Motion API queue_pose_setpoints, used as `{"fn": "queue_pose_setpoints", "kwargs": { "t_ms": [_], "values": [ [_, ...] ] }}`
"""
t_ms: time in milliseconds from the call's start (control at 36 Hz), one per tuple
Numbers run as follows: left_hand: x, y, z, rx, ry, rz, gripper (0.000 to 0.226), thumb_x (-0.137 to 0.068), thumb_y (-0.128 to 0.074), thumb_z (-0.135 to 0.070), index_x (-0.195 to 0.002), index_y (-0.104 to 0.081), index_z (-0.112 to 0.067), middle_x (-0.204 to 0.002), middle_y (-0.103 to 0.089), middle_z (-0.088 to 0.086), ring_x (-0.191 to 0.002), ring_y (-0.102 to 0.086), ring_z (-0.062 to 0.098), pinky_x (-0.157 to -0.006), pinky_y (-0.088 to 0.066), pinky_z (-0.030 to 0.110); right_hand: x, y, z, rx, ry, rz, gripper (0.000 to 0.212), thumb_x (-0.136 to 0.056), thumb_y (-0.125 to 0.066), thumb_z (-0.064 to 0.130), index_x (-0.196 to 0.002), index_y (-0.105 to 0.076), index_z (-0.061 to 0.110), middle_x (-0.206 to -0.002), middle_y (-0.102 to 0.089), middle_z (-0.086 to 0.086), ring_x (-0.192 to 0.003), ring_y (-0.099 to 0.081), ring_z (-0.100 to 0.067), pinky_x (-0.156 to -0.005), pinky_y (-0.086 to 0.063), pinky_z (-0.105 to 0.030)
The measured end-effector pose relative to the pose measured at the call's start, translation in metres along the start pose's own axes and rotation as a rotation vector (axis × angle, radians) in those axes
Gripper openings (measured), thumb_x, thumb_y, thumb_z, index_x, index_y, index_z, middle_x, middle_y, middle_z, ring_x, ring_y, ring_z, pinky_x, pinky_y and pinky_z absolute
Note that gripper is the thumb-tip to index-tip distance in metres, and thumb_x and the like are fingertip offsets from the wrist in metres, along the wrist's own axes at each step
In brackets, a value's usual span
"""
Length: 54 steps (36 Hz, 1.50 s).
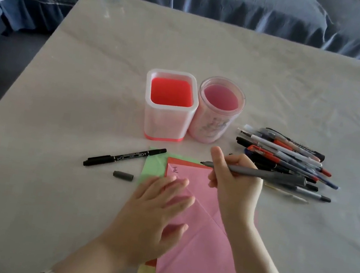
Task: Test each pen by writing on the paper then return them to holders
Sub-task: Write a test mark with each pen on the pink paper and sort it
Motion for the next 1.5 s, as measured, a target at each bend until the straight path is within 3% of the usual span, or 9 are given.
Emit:
{"fn": "queue_pose_setpoints", "kwargs": {
  "t_ms": [167, 361, 778, 1056, 1167, 1250, 1389, 1500],
  "values": [
    [-0.002, -0.001, 0.003, -0.008, 0.02, -0.003, 0.043, -0.076, -0.051, -0.043, -0.11, -0.068, -0.023, -0.124, -0.061, 0.007, -0.12, -0.044, 0.026, -0.104, -0.028, 0.04, -0.003, -0.019, -0.017, 0.099, 0.016, -0.055, 0.043, -0.079, -0.069, 0.03, -0.046, -0.044, 0.018, -0.037, -0.049, 0.002, -0.038, -0.047, -0.015, -0.051, -0.044, -0.031],
    [-0.002, 0.002, 0.005, 0.025, 0.045, -0.03, 0.038, -0.076, -0.053, -0.042, -0.101, -0.071, -0.02, -0.117, -0.064, 0.008, -0.115, -0.046, 0.026, -0.104, -0.026, 0.038, 0.0, -0.028, -0.024, 0.201, 0.141, -0.094, 0.035, -0.074, -0.059, 0.023, -0.046, -0.04, 0.019, -0.041, -0.044, 0.01, -0.041, -0.038, -0.001, -0.048, -0.03, -0.01],
    [-0.003, 0.004, 0.003, 0.028, 0.039, -0.049, 0.036, -0.077, -0.054, -0.041, -0.1, -0.072, -0.018, -0.116, -0.065, 0.007, -0.112, -0.047, 0.024, -0.102, -0.03, 0.038, 0.001, -0.028, -0.024, 0.222, 0.188, -0.094, 0.038, -0.073, -0.06, 0.021, -0.045, -0.036, 0.029, -0.042, -0.046, 0.012, -0.042, -0.039, 0.0, -0.048, -0.03, -0.01],
    [-0.003, 0.004, 0.003, 0.034, 0.042, -0.047, 0.037, -0.076, -0.056, -0.041, -0.102, -0.07, -0.019, -0.117, -0.064, 0.006, -0.114, -0.047, 0.023, -0.103, -0.031, 0.039, 0.002, -0.029, -0.023, 0.244, 0.199, -0.077, 0.033, -0.074, -0.06, 0.019, -0.046, -0.044, 0.01, -0.048, -0.045, -0.005, -0.043, -0.035, -0.003, -0.047, -0.029, -0.011],
    [-0.003, 0.005, 0.003, 0.034, 0.039, -0.049, 0.036, -0.076, -0.055, -0.041, -0.101, -0.07, -0.019, -0.117, -0.064, 0.006, -0.113, -0.046, 0.023, -0.103, -0.03, 0.039, 0.002, -0.028, -0.022, 0.293, 0.213, -0.106, 0.034, -0.074, -0.06, 0.018, -0.047, -0.045, 0.005, -0.039, -0.036, 0.002, -0.046, -0.036, -0.009, -0.048, -0.029, -0.013],
    [-0.002, 0.004, 0.003, 0.032, 0.045, -0.045, 0.037, -0.076, -0.055, -0.041, -0.101, -0.071, -0.019, -0.116, -0.064, 0.007, -0.113, -0.047, 0.023, -0.102, -0.031, 0.039, 0.002, -0.025, -0.021, 0.295, 0.202, -0.145, 0.032, -0.073, -0.059, 0.019, -0.047, -0.043, 0.007, -0.039, -0.034, 0.008, -0.049, -0.038, -0.014, -0.049, -0.029, -0.016],
    [-0.002, 0.002, 0.004, 0.033, 0.05, -0.036, 0.036, -0.077, -0.056, -0.041, -0.101, -0.071, -0.019, -0.119, -0.064, 0.006, -0.114, -0.047, 0.023, -0.103, -0.031, 0.04, 0.001, -0.023, -0.026, 0.245, 0.174, -0.135, 0.035, -0.072, -0.058, 0.022, -0.045, -0.036, 0.024, -0.042, -0.041, 0.007, -0.044, -0.035, -0.006, -0.048, -0.029, -0.014],
    [-0.002, 0.003, 0.003, 0.037, 0.046, -0.041, 0.036, -0.077, -0.056, -0.042, -0.101, -0.07, -0.019, -0.119, -0.063, 0.006, -0.114, -0.048, 0.023, -0.102, -0.031, 0.04, 0.001, -0.025, -0.027, 0.255, 0.18, -0.122, 0.032, -0.072, -0.059, 0.022, -0.046, -0.04, 0.019, -0.042, -0.043, 0.009, -0.044, -0.036, -0.005, -0.049, -0.03, -0.014]
  ]
}}
Point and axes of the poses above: each hand's wrist, its own x-axis away from the middle knuckle, its own y-axis out of the back of the hand, z = x × y, the point moved 8 cm from there along -x, towards the middle knuckle
